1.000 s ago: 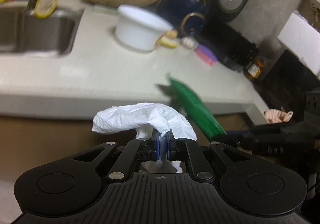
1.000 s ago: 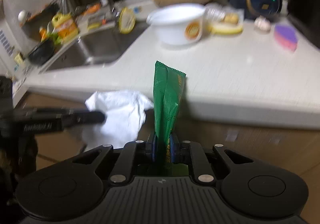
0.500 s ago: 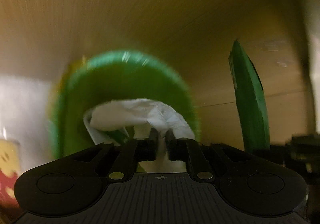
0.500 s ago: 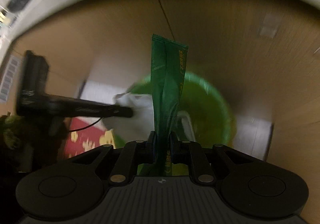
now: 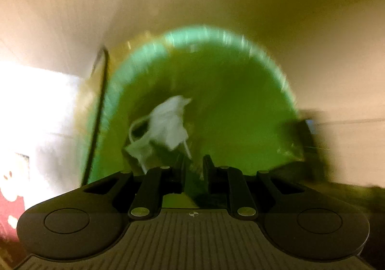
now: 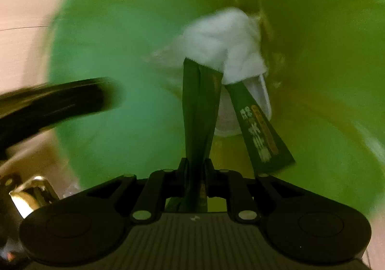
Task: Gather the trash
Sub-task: 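Drop the tissue into the green-lined bin while the right tool drops the green packet in, then bring both tools back up over the counter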
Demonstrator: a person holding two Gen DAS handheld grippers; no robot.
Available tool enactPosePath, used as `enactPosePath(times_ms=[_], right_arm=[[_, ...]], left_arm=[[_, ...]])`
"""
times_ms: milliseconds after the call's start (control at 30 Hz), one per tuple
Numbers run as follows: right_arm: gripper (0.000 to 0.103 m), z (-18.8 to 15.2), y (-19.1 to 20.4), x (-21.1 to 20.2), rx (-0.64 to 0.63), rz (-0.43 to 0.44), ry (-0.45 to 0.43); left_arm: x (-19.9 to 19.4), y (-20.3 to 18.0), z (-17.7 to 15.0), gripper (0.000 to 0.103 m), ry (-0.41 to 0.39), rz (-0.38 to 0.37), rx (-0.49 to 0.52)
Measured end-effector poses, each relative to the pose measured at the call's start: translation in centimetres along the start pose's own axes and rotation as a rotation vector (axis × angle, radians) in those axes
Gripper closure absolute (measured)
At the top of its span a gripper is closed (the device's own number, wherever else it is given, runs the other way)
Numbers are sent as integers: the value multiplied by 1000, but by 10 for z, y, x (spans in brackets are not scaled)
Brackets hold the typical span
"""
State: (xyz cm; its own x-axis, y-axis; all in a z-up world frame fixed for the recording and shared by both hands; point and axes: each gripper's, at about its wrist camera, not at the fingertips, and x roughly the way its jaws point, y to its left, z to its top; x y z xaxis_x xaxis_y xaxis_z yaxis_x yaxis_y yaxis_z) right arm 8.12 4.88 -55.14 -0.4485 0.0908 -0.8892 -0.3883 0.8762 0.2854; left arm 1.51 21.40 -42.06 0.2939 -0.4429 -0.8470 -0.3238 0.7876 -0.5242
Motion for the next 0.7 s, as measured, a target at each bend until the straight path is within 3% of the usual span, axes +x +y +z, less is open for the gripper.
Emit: enactPosePath(times_ms=[67, 133, 233, 300, 400, 500, 633, 700], right_arm=[[90, 26, -7, 37, 36, -36, 88], [91, 43, -7, 62, 25, -128, 97], [90, 51, 2, 70, -75, -215, 28], [88, 46, 7, 64, -113, -222, 5], [71, 22, 18, 36, -160, -216, -14], [69, -12, 33, -16, -233, -219, -73], [69, -66, 58, -113, -340, -228, -248], [69, -98, 68, -161, -408, -275, -376]], left_arm=[[-18, 2, 1, 86, -44, -6, 6], [-34, 6, 0, 86, -82, -4, 2], [-49, 10, -2, 86, -127, -7, -38], [-58, 15, -7, 86, -142, -6, -61], [-67, 15, -12, 86, -139, 17, -94], [-81, -1, -12, 86, -156, 30, -76], [-117, -28, -9, 85, -214, 73, -23], [-143, -41, -9, 86, -275, 94, -6]])
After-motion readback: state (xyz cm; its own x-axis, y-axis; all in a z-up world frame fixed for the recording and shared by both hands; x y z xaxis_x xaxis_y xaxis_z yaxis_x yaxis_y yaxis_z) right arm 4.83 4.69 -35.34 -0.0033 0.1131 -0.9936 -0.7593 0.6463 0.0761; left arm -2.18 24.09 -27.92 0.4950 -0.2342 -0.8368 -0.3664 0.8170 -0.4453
